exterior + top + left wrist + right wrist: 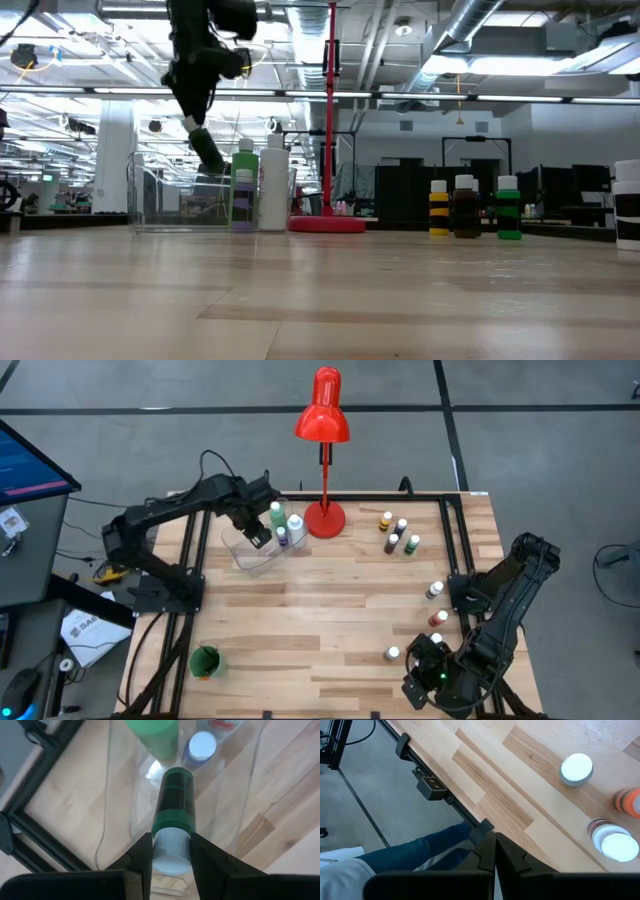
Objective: Pick & Place Paint Supplies
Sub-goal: Put the green paint bottle into the transparent bin
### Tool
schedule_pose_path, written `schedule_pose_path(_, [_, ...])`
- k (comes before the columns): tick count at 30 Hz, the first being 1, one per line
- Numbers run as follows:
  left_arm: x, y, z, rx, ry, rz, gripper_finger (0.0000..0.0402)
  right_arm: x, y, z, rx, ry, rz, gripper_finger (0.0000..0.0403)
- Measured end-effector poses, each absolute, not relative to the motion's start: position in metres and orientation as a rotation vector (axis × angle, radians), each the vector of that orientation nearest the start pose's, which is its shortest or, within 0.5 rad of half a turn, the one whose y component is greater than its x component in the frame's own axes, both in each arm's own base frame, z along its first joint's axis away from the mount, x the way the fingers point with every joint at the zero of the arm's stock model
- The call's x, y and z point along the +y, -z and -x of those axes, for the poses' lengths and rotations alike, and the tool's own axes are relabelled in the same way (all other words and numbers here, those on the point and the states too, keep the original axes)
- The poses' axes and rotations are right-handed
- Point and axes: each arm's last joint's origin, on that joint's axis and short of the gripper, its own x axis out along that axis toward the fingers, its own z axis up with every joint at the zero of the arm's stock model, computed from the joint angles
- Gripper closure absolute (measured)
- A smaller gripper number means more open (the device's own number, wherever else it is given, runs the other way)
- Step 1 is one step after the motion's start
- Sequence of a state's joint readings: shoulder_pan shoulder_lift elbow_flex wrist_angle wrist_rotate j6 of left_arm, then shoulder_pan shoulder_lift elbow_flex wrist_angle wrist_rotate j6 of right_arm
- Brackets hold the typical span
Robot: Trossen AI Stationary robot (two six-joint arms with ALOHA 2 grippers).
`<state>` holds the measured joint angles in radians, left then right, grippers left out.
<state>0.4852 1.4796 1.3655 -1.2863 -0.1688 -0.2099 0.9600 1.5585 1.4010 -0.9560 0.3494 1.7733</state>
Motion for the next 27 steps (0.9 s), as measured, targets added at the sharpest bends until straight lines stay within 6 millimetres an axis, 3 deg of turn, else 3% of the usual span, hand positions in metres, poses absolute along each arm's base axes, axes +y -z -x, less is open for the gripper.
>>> schedule_pose_path(16, [0.162,-0.245,-0.254,1.599,-0.616,0.371,0.0309,0.248,-0.303,-0.186,1.007,0.354,-0.921,0.0401])
schedule_pose_path(27, [0.165,-0.231,-0.258,1.669,-0.568,0.344,0.0309,0.248,-0.303,-0.186,1.007,0.355,-0.920,0.0401])
